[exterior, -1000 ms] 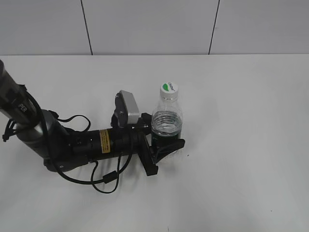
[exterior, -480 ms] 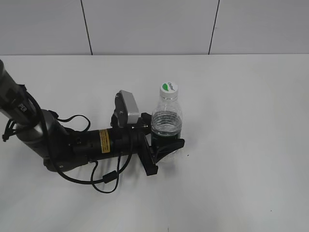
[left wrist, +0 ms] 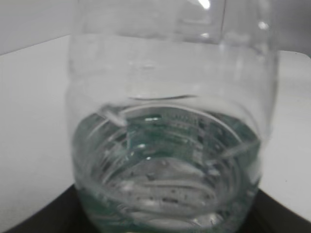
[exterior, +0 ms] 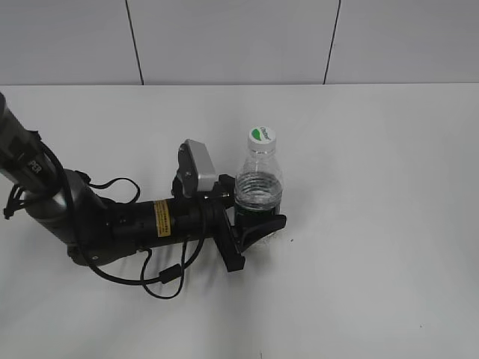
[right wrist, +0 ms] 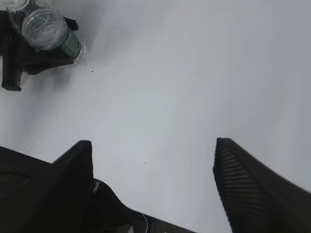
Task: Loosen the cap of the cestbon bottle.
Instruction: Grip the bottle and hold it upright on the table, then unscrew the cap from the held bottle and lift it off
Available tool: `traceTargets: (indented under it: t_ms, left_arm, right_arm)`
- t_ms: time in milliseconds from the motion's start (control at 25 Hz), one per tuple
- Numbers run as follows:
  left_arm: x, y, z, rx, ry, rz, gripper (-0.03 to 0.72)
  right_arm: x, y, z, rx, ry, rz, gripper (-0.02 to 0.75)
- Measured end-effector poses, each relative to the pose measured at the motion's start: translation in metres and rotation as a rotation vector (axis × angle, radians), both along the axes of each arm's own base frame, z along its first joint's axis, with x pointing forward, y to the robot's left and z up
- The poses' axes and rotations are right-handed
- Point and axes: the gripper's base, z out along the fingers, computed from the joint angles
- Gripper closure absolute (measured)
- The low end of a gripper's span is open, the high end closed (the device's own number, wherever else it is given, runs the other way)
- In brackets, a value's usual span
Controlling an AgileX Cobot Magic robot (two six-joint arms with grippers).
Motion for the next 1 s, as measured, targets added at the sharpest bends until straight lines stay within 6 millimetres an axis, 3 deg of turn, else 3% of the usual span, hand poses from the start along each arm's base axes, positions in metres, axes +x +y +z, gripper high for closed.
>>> traceTargets:
  t_ms: [240, 440, 600, 720, 1000]
  left_arm:
    - [0.0, 0.0, 0.0, -0.001, 0.0, 0.0, 0.285]
    - [0.0, 0.0, 0.0, -0.002, 0.0, 0.0, 0.285]
    - [0.0, 0.0, 0.0, -0.002, 0.0, 0.001, 0.285]
    - [0.0, 0.0, 0.0, -0.003, -0.001, 0.0, 0.285]
    - [0.0, 0.0, 0.0, -0.003, -0.001, 0.0, 0.285]
  right_arm:
    - [0.072, 0.012, 0.009, 0.041, 0.066, 0.05, 0.15]
    - [0.124, 0.018, -0.006, 0.053, 0.176, 0.055, 0.15]
    - [0.152, 0.025, -0.017, 0.059, 0.3, 0.051, 0.15]
    - [0.166, 0.043, -0.018, 0.0, 0.32, 0.071, 0.15]
    - [0.192, 0.113, -0.023, -0.1, 0.302, 0.157, 0.15]
